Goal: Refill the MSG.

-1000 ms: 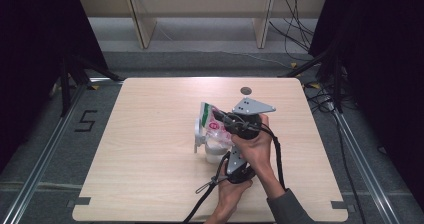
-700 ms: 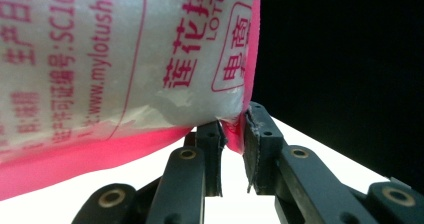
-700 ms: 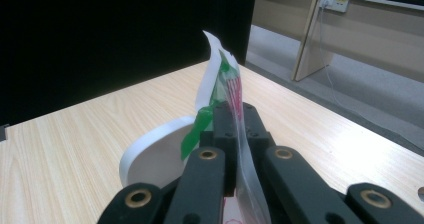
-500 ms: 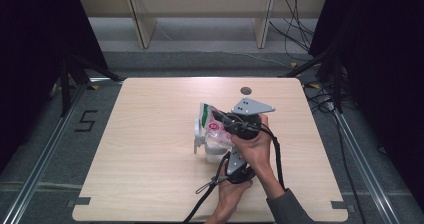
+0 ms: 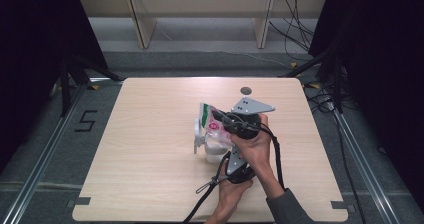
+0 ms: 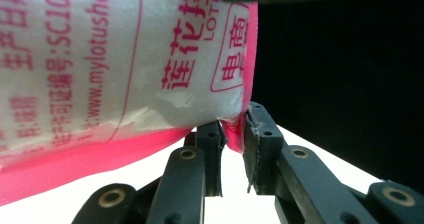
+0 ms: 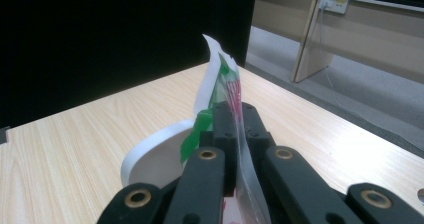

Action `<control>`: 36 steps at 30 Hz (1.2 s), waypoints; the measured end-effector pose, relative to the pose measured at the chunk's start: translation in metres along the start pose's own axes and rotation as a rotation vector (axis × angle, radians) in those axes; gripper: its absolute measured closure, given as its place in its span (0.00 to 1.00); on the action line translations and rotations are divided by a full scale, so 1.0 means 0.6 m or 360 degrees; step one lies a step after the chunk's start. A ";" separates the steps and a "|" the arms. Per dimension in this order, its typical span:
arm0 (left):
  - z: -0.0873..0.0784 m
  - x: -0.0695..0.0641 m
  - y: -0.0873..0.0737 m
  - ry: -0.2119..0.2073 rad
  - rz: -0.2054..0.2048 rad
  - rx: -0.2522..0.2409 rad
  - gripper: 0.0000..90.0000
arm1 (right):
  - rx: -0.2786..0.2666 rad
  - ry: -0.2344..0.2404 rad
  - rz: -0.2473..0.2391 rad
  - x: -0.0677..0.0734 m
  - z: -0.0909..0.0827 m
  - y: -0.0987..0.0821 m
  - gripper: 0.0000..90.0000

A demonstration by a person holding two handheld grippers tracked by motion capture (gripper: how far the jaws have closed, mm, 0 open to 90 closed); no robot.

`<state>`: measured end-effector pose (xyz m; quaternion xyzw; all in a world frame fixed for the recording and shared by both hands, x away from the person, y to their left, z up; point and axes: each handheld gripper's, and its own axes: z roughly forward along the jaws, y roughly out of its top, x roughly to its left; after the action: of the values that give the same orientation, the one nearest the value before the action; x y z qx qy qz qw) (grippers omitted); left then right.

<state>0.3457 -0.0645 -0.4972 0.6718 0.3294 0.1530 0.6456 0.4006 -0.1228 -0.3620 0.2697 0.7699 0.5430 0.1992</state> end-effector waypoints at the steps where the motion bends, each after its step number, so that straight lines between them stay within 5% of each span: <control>1: 0.002 0.002 0.000 -0.0003 -0.0005 -0.0014 0.87 | -0.0011 0.0002 0.0005 0.000 0.001 0.000 0.99; 8: 0.004 0.006 -0.002 -0.0007 -0.0001 -0.0005 0.87 | 0.0007 -0.0034 0.0033 0.002 0.000 0.001 0.99; 9: 0.000 0.008 -0.001 0.0008 0.0046 0.0051 0.87 | 0.0001 -0.0018 0.0019 0.001 0.001 0.001 0.99; 11: 0.004 0.005 -0.002 0.0014 -0.0003 0.0010 0.87 | 0.0007 -0.0031 -0.0010 0.000 0.002 0.001 0.99; 18: 0.004 0.005 -0.001 -0.0014 -0.0014 -0.0018 0.87 | 0.0004 -0.0027 0.0020 0.003 0.002 0.001 0.99; 25: 0.005 0.004 -0.001 -0.0004 -0.0019 -0.0027 0.87 | -0.0005 -0.0057 -0.0035 0.001 0.002 0.003 0.99; 26: 0.007 0.004 -0.001 -0.0015 -0.0031 -0.0038 0.87 | 0.0013 -0.0028 0.0018 0.003 0.002 0.002 0.99; 36: 0.003 0.005 0.001 -0.0001 -0.0005 0.0007 0.87 | -0.0014 -0.0046 -0.0004 0.002 0.002 0.003 0.99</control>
<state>0.3494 -0.0640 -0.4975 0.6728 0.3306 0.1511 0.6444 0.4007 -0.1206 -0.3607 0.2756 0.7648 0.5423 0.2122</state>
